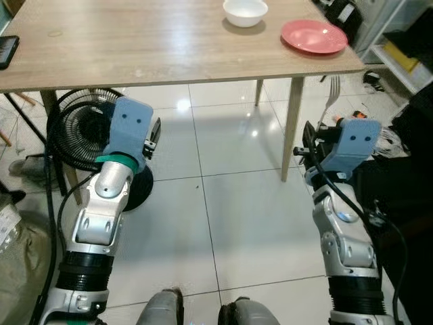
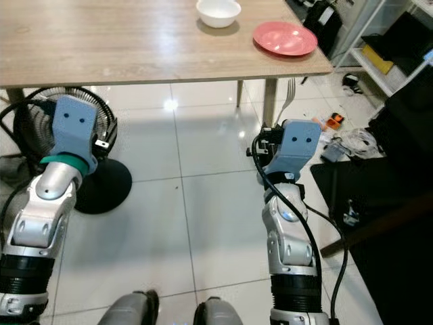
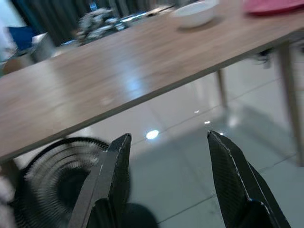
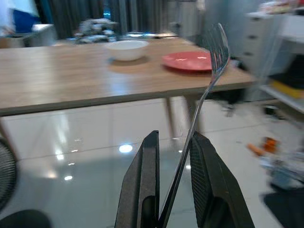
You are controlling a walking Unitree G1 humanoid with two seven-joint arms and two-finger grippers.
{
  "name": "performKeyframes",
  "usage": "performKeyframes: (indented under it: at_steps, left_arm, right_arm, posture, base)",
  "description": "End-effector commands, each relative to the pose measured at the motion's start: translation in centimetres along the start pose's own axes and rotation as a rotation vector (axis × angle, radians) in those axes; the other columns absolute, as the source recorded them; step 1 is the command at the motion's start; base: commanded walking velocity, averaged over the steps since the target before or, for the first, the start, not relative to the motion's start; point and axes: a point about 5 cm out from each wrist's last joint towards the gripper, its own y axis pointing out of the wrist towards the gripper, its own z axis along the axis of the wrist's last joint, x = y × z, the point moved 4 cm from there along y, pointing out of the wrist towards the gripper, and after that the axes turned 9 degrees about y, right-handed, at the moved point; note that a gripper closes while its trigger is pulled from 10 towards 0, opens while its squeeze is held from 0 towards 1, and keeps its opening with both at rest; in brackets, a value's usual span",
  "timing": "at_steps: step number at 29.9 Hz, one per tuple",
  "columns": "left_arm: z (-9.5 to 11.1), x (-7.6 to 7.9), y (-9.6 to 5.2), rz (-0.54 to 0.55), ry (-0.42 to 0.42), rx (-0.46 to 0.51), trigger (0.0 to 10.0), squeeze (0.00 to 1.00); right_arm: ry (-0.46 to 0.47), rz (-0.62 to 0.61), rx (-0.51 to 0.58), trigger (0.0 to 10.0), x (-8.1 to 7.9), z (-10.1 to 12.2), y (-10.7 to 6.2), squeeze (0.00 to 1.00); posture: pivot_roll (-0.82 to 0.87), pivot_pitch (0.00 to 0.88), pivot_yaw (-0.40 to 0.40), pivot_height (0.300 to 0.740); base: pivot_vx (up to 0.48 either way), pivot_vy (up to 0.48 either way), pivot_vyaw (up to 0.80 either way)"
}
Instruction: Setting the table
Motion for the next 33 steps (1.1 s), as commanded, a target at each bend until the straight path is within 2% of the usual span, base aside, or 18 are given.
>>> performKeyframes:
  at_steps: [1, 21, 33]
  left_arm:
    - [-0.37, 0.01, -0.13, -0.008, 0.0, -0.008, 10.0, 0.0]
    - [-0.25, 0.15, -0.03, -0.017, 0.002, 0.0, 10.0, 0.0]
    - [-0.27, 0.15, -0.04, -0.017, 0.003, -0.003, 10.0, 0.0]
  right_arm:
    - [0.004, -0.012, -0.003, 10.0, 0.23, -0.25, -0.18, 0.0]
    - [0.002, -0.016, 0.0, 10.0, 0.36, -0.29, -0.2, 0.0]
    - [0.002, -0.018, -0.003, 10.0, 0.38, -0.36, -0.26, 0.0]
  posture:
    - [0.07, 0.002, 0.013, 0.74]
    - [0.07, 0.0, 0.018, 0.74]
    - [0.07, 0.0, 0.018, 0.74]
  base:
    - [-0.296, 0.0, 0.0]
    - [-0.297, 0.0, 0.0]
    - [-0.408, 0.0, 0.0]
